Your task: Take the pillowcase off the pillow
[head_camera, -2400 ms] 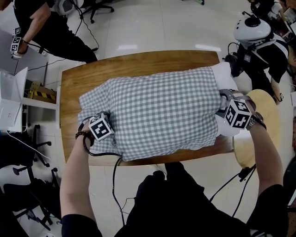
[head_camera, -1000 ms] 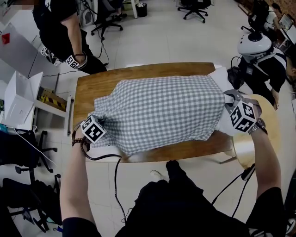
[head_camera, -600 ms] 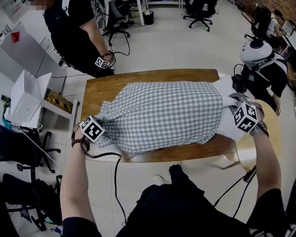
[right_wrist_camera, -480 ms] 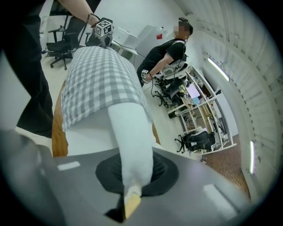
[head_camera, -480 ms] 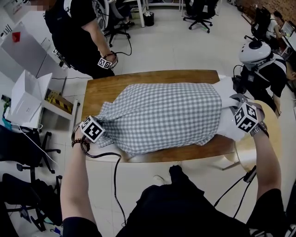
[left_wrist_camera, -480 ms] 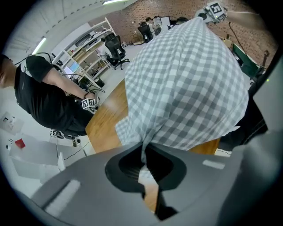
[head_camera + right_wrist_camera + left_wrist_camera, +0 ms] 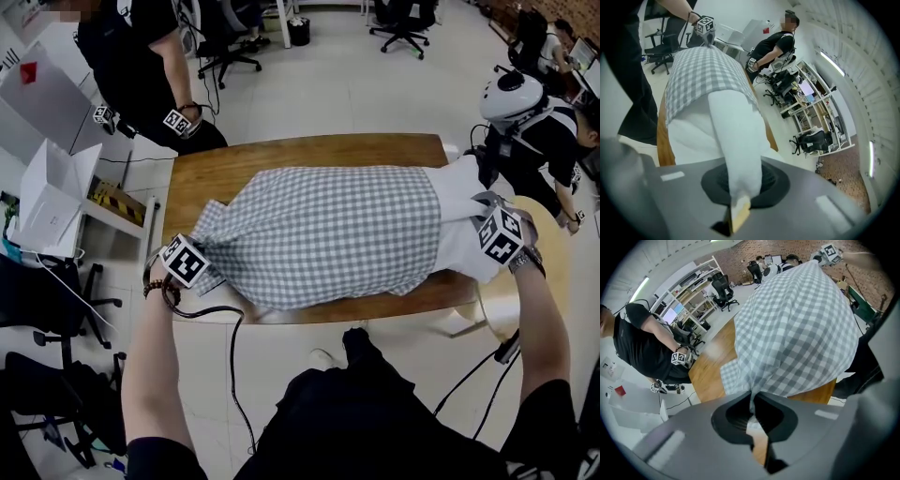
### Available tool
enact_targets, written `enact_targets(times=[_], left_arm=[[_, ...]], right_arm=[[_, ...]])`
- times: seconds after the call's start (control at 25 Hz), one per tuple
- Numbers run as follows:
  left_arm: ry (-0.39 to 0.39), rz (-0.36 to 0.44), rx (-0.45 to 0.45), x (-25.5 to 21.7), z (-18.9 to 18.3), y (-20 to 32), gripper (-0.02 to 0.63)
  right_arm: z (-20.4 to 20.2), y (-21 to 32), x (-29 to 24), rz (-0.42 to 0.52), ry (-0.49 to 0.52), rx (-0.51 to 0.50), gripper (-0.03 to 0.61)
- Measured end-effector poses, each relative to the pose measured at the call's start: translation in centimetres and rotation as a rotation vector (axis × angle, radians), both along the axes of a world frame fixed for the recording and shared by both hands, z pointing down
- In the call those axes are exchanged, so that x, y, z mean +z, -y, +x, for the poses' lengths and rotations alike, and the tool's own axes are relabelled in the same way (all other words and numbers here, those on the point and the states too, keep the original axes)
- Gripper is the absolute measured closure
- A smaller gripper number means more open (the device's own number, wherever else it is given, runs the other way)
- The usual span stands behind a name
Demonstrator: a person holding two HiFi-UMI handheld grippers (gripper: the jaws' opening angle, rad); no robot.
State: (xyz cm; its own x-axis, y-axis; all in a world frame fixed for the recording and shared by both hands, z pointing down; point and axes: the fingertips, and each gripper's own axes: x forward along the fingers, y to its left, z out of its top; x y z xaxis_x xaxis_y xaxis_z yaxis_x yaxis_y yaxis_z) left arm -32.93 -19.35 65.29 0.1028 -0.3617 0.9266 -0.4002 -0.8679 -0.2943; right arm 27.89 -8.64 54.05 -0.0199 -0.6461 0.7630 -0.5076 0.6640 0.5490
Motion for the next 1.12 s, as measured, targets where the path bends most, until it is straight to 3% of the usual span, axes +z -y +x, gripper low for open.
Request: enact_targets(times=[0.12,0.24,0.36,0.52,0.84,1.12], left_arm=[[-0.026,0.021,0.047,0.8,0.9,-0.2,0.604],[-0.063,0.040,0.062,1.2,1.7,-0.4,0.595],[-0.129,0.053,0.084,0.2,2.9,-0.6,0.479],[-0.183,0.100,0.128,-2.3,3.7,-0.6,0.420],[-0.204,0.068,0.313,-2.5,11.2,-3.5,0.313],[-0.107,-0.015,0.389,1.5,14.3,-2.8,0.301]], right_arm=[[-0.3,0.1,1.3,-0.023,0.005,-0.027,0.535],[-0.8,-0.2,2.2,-0.063,0.031,-0.062,0.410],[-1.7,-1.0,1.9,-0.101,0.070,-0.101,0.325],[-5.6,-2.4,-1.6,-0.114,0.209,-0.188,0.247],[-9.1,-3.1,-1.8,-0.148,0.107,-0.312,0.224],[-9.3,-1.0,2.2,-0.215,0.058,-0.351,0.207]])
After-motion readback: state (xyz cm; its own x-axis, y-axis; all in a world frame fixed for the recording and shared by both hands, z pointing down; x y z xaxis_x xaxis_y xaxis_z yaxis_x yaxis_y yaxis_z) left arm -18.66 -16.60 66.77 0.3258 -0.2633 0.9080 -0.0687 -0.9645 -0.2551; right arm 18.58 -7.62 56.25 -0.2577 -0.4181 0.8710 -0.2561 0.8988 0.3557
